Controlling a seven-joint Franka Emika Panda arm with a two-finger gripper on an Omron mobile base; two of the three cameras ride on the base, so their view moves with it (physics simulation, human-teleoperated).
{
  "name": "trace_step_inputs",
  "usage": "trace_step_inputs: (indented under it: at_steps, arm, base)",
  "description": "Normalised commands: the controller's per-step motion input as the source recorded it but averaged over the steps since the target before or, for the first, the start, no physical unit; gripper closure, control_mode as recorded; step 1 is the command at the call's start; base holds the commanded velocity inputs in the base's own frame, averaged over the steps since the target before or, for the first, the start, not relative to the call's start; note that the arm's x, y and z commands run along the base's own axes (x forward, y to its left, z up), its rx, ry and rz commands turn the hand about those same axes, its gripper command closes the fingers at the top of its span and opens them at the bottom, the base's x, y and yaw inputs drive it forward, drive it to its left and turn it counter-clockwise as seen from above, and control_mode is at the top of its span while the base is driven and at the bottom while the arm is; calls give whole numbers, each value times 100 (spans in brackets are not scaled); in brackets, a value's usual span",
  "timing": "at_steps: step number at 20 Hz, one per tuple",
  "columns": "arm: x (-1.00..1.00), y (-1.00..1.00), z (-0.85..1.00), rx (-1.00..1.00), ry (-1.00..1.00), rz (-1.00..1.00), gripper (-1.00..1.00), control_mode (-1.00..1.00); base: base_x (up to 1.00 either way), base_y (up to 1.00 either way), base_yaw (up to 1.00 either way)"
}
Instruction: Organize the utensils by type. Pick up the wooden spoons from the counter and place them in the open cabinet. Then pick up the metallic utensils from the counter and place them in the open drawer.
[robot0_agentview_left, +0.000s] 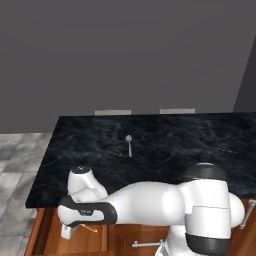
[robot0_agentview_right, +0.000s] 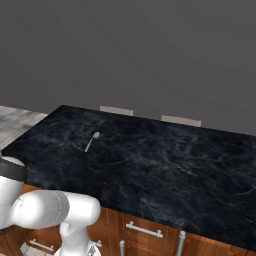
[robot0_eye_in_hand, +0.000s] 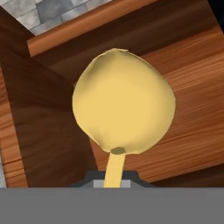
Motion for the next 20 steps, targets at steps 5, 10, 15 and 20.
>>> trace_step_inputs:
  at_steps: [5,10,15,20]
  arm:
    - [-23,7,-5,-1,3,0,100,-100]
    - [-28,10,-6,-4,0,0,100,-100]
    - [-7,2,-15,-6,-3,1,100,-100]
    - [2,0,-16,-6,-8,1,100,-100]
  base:
    - [0,0,0]
    - [0,0,0]
    - [0,0,0]
    - [0,0,0]
